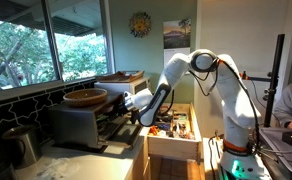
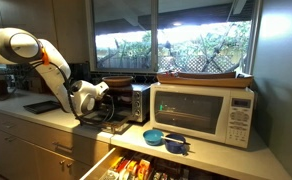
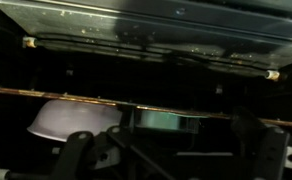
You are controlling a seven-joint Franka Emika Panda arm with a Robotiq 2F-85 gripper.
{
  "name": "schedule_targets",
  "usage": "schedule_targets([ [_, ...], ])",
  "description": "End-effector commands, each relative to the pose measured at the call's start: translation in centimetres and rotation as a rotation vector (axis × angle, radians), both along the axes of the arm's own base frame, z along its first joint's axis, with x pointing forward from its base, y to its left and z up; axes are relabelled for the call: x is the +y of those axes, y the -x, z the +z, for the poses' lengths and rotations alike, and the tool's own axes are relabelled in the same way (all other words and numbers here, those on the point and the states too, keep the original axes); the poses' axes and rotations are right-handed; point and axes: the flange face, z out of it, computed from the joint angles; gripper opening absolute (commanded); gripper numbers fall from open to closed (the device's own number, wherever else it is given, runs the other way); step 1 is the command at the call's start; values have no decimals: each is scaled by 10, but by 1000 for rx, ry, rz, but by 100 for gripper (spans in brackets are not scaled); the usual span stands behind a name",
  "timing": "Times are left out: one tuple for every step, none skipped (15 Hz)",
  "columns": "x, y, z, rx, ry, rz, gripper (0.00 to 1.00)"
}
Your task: Pull the oven tray from the oven
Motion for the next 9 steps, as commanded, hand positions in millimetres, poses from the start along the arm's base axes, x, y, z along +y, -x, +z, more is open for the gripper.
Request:
schedule_targets([
  [-1,-12,-6,-23,22,8,100],
  [1,-13,-4,-25,21,9,100],
  [1,-14,-4,-27,26,11,100],
  [1,-15,-5,-21,28,13,100],
  [1,-15,-7,-12,33,14,100],
  [1,-17,-12,15,31,13,100],
  [0,-18,-17,41,26,9,100],
  [0,-19,-19,65,27,7,100],
  [1,-21,-20,78,23,8,100],
])
